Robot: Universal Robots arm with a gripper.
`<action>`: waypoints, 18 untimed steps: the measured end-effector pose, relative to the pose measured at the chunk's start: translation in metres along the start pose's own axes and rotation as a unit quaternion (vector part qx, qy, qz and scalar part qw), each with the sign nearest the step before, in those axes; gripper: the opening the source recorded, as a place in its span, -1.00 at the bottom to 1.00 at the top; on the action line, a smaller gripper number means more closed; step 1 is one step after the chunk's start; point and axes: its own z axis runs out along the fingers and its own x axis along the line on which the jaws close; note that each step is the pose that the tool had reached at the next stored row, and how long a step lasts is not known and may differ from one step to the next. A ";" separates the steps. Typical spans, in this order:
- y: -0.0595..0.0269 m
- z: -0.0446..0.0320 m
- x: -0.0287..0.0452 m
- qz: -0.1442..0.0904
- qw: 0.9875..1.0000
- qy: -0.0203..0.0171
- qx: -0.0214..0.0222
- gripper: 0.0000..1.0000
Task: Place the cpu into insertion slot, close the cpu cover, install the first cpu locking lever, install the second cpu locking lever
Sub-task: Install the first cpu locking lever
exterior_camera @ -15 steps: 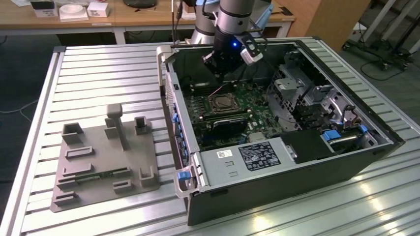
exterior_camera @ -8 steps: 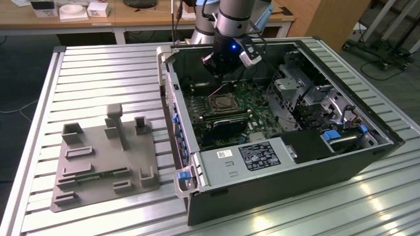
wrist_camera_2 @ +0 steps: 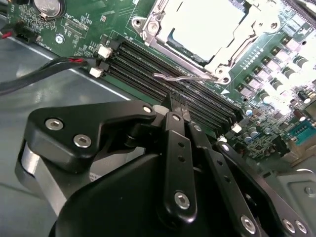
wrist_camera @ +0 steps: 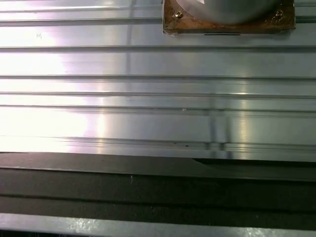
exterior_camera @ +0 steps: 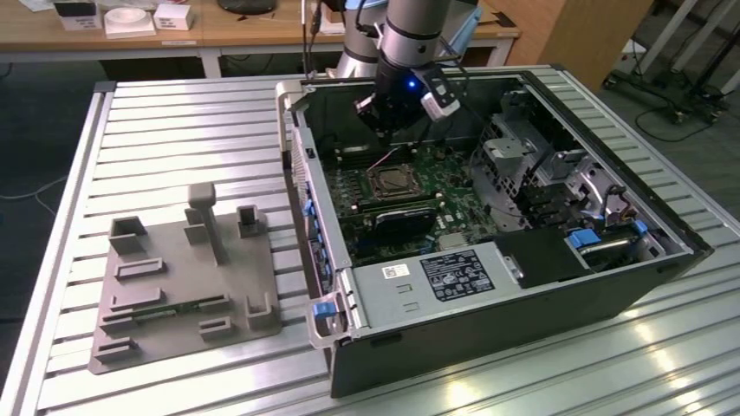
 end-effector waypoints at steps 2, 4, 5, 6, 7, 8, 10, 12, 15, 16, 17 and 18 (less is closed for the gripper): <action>-0.0009 0.0013 0.0000 0.000 1.000 0.000 0.000 -0.80; -0.0015 0.0038 0.0001 0.000 1.000 0.000 0.000 -0.80; -0.0018 0.0052 0.0001 0.000 1.000 0.000 0.000 -0.80; -0.0020 0.0066 0.0000 0.000 1.000 0.000 0.000 -0.80; -0.0022 0.0080 0.0001 0.000 1.000 0.000 0.000 -0.80; -0.0025 0.0092 0.0001 0.000 1.000 0.000 0.000 -0.80; -0.0027 0.0102 0.0001 0.000 1.000 0.000 0.000 -0.80; -0.0028 0.0105 0.0000 0.000 1.000 0.000 0.005 -0.80; -0.0030 0.0109 0.0001 0.000 1.000 0.000 0.016 -0.80; -0.0032 0.0110 0.0001 0.000 1.000 0.000 0.019 -0.80; -0.0033 0.0112 0.0001 0.000 1.000 0.000 0.023 -0.80; -0.0035 0.0113 0.0001 0.000 1.000 0.000 0.026 -0.80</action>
